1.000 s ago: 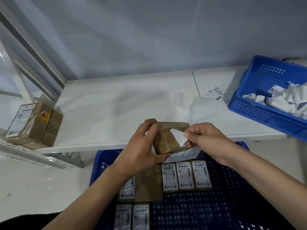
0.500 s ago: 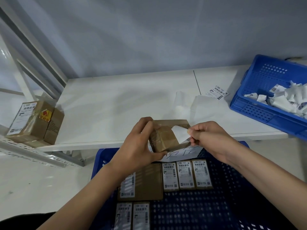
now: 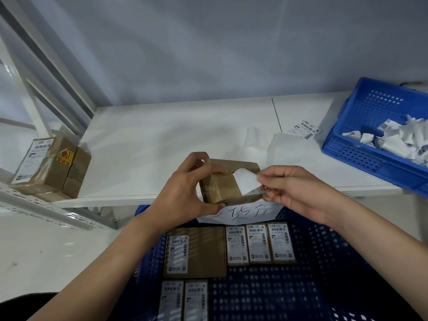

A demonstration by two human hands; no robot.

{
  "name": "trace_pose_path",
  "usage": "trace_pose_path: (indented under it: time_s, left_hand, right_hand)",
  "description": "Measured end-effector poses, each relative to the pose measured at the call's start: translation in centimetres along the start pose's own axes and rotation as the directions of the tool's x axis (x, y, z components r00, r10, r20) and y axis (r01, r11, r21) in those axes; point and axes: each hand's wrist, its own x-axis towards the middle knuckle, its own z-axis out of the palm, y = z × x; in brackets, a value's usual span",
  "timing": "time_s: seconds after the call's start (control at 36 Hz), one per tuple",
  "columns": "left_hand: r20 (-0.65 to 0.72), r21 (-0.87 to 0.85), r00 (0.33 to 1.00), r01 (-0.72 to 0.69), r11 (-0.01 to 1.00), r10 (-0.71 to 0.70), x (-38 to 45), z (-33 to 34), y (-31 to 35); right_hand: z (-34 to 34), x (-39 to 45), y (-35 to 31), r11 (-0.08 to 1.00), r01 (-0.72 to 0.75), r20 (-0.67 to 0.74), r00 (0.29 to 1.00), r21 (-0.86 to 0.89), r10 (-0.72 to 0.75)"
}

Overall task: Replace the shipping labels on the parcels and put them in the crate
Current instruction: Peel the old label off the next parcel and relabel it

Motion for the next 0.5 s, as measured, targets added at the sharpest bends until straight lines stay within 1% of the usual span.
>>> trace_pose_path:
  time_s: [0.11,0.17,0.22,0.28,0.33,0.39,0.44,0.47,0.5]
  left_hand:
    - [-0.046,0.037,0.999,0.003,0.999,-0.001,0.6,-1.5,-0.3]
    - [-0.05,0.034,0.999,0.014,0.999,-0.012,0.8,-2.1,-0.3]
    - [-0.011,0.013,1.0,0.02,1.0,-0.02,1.0,-2.2,-0.1]
    - [0.041,-0.017,0.999,0.019,1.0,-0.018,1.1,-2.1,0.1]
    - [0.085,-0.062,0.996,0.012,0.998,-0.007,1.1,-2.0,0.4]
    - [0.124,-0.119,0.992,0.02,0.993,-0.005,1.2,-2.0,0.8]
    - [0.166,-0.178,0.986,0.033,0.983,-0.003,1.2,-2.0,1.3]
    - [0.185,-0.2,0.983,0.041,0.979,-0.004,1.2,-2.0,1.5]
    - [0.2,-0.217,0.98,0.055,0.975,-0.011,1.2,-2.0,1.6]
  right_hand:
    - [-1.3,-0.2,-0.3,0.997,0.038,-0.084,0.996,-0.065,-0.044]
    - [-1.4,-0.3,-0.3,0.983,0.084,-0.139,0.985,-0.163,-0.107]
    - [-1.1,-0.3,-0.2,0.929,0.152,-0.156,0.964,-0.339,-0.214]
    - [-1.0,-0.1,0.0,0.8,0.211,-0.088,0.946,-0.562,-0.311]
    - [-1.0,-0.2,0.1,0.669,0.231,0.026,0.953,-0.706,-0.301]
    - [-1.0,-0.3,0.4,0.55,0.246,0.127,0.961,-0.798,-0.245]
    - [-0.9,-0.3,0.9,0.418,0.27,0.199,0.958,-0.867,-0.205]
    - [-0.9,-0.2,1.1,0.371,0.283,0.223,0.955,-0.884,-0.197]
    - [-0.8,0.0,1.4,0.349,0.295,0.236,0.951,-0.89,-0.202]
